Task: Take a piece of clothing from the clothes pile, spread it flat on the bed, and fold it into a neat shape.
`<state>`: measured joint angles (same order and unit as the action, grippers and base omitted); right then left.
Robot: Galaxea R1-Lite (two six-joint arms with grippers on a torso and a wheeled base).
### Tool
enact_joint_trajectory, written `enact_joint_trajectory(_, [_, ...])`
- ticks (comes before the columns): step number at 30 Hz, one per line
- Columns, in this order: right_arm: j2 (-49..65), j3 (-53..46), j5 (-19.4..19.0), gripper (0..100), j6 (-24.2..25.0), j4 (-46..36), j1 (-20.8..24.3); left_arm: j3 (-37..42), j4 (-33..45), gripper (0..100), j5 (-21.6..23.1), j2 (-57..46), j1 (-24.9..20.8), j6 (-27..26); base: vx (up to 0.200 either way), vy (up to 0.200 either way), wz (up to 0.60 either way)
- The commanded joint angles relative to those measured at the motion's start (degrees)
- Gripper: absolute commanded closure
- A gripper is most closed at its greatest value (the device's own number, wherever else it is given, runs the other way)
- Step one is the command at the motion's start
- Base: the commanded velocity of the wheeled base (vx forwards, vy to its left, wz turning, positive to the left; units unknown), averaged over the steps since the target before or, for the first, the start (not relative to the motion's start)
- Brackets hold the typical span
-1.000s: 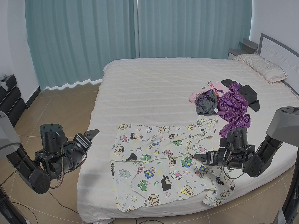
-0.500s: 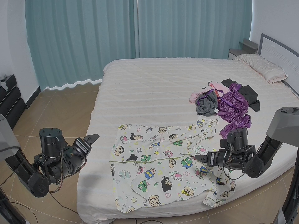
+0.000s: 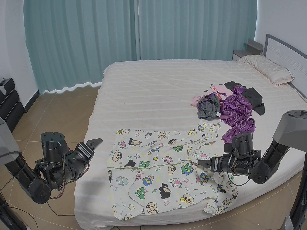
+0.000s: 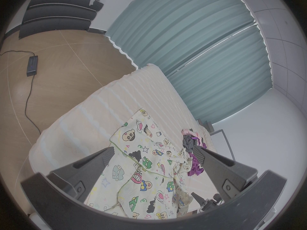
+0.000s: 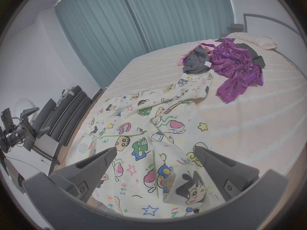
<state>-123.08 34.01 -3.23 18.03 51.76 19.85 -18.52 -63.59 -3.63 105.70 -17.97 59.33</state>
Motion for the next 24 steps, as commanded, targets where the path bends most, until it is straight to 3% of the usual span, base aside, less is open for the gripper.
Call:
enact_joint_trajectory(1, [-0.1,-0.1,0.0,0,0.1,0.0,-0.1,0.1,0.0,0,-0.1,0.2,-0.4,0.0,0.000,-0.200,0.00])
enact_joint_trajectory(7, [-0.2,0.1,-0.1,0,0.0,0.0,0.4,0.1,0.0,0,-0.1,0.2,-0.4,-0.1,0.000,-0.033,0.00])
enact_joint_trajectory(19, [-1.6,1.1,0.0,0,-0.1,-0.3,5.5,0.0,0.0,0,-0.2,0.2,-0.4,-0.1,0.000,0.000,0.00])
enact_joint_trajectory(24, [-5.6,4.7,1.7,0,-0.7,-0.9,6.3,-0.1,0.0,0,-0.2,0.2,-0.3,-0.1,0.000,0.000,0.00])
